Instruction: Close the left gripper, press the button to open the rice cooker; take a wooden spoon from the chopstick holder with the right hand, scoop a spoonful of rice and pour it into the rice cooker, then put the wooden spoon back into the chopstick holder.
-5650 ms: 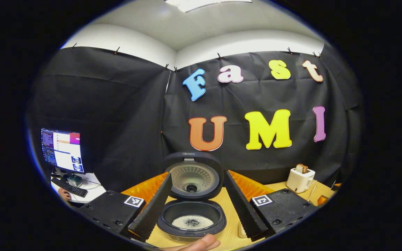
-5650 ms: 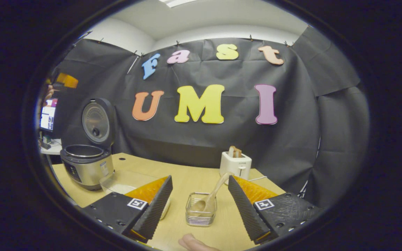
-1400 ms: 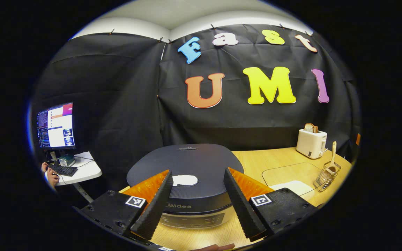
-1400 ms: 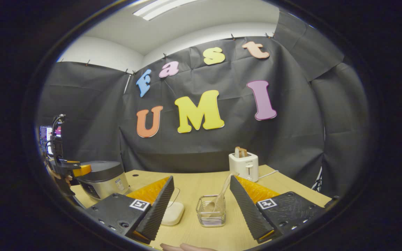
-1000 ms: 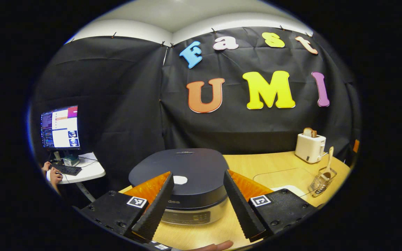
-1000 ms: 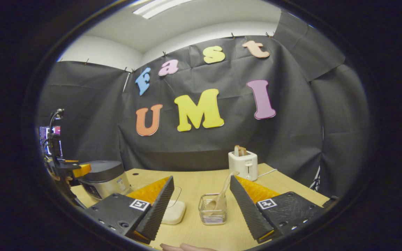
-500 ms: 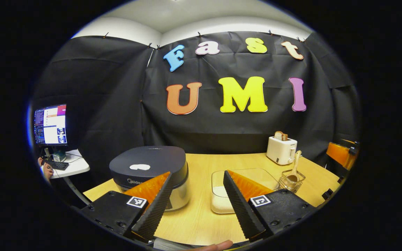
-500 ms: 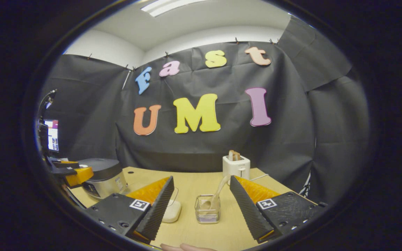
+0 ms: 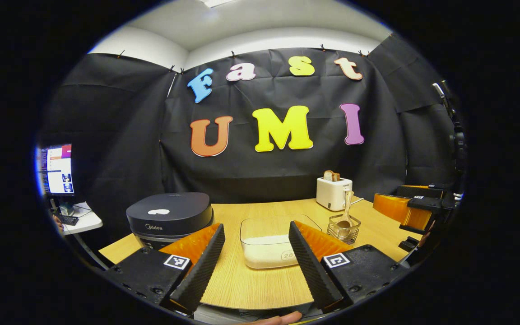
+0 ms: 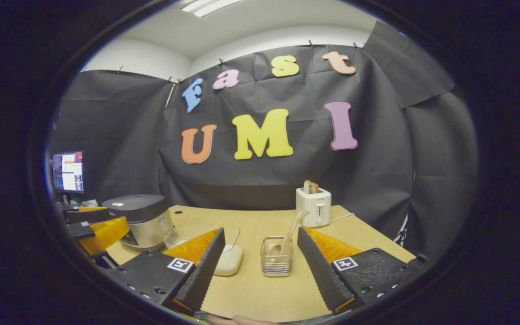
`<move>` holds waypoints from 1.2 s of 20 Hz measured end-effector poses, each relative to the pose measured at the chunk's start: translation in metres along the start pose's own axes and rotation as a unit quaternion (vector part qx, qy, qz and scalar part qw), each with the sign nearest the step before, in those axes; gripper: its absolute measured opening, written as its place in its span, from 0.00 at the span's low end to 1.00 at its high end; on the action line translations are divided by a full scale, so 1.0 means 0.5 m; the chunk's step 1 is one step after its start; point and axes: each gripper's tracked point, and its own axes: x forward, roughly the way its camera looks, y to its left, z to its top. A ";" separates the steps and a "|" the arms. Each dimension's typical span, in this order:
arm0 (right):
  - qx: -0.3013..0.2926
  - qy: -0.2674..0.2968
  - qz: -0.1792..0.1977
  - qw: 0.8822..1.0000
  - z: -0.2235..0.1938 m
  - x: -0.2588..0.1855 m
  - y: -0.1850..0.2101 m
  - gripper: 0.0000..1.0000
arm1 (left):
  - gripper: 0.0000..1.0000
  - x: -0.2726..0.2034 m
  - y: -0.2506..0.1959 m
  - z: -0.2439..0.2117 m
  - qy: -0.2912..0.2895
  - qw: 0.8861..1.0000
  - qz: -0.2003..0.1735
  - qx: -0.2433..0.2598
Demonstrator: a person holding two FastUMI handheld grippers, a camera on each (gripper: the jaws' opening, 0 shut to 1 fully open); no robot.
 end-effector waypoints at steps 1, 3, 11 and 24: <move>-0.007 -0.003 0.002 1.000 0.001 -0.002 0.003 0.92 | 0.92 0.001 -0.006 -0.003 0.000 1.000 -0.002 -0.003; -0.015 -0.009 0.007 1.000 0.003 -0.004 0.016 0.92 | 0.92 0.004 -0.005 -0.003 -0.002 1.000 -0.002 -0.012; -0.062 -0.003 0.012 0.998 -0.016 -0.003 0.040 0.96 | 0.92 0.007 0.005 -0.004 -0.004 1.000 0.011 -0.024; -0.095 -0.009 0.020 0.995 -0.027 -0.005 0.083 0.95 | 0.93 0.010 0.012 -0.014 0.000 0.999 0.022 -0.036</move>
